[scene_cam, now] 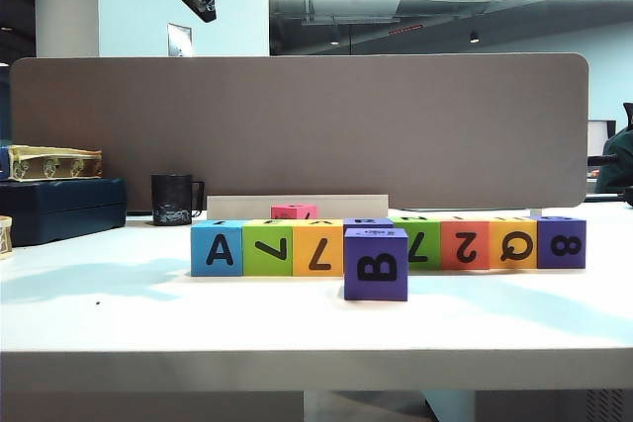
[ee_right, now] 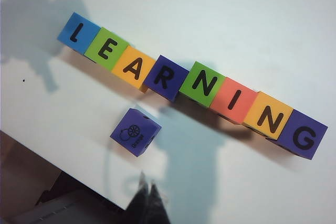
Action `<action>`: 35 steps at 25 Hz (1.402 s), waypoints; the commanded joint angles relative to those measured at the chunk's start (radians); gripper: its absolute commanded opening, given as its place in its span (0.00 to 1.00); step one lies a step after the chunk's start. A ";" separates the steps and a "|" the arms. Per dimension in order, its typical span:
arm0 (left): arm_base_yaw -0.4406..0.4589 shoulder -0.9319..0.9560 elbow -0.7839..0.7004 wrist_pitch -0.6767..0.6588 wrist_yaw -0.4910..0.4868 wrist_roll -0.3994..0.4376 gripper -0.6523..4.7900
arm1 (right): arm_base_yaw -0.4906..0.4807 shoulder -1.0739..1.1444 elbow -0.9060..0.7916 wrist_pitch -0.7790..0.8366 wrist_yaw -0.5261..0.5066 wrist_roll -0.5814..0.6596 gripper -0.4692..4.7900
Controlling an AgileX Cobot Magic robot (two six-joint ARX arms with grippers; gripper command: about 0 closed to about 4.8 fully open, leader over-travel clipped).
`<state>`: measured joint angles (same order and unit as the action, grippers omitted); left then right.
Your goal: Select the appropriate blocks from the scattered letter blocks on the table and arrange them in a row to spell out "LEARNING".
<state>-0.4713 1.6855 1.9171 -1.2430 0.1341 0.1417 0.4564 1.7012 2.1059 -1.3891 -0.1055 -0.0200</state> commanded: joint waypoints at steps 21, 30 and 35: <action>-0.002 -0.006 0.002 0.071 0.001 0.000 0.11 | -0.003 -0.071 -0.116 0.199 0.067 -0.056 0.09; -0.002 -0.006 0.002 0.101 0.001 0.000 0.11 | -0.050 -0.415 -0.702 0.764 0.153 0.018 0.09; -0.002 -0.005 0.002 0.101 0.000 0.000 0.11 | -0.174 -0.669 -1.023 0.974 0.152 0.081 0.09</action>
<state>-0.4721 1.6852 1.9171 -1.1473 0.1341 0.1417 0.2935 1.0645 1.1164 -0.4778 0.0456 0.0555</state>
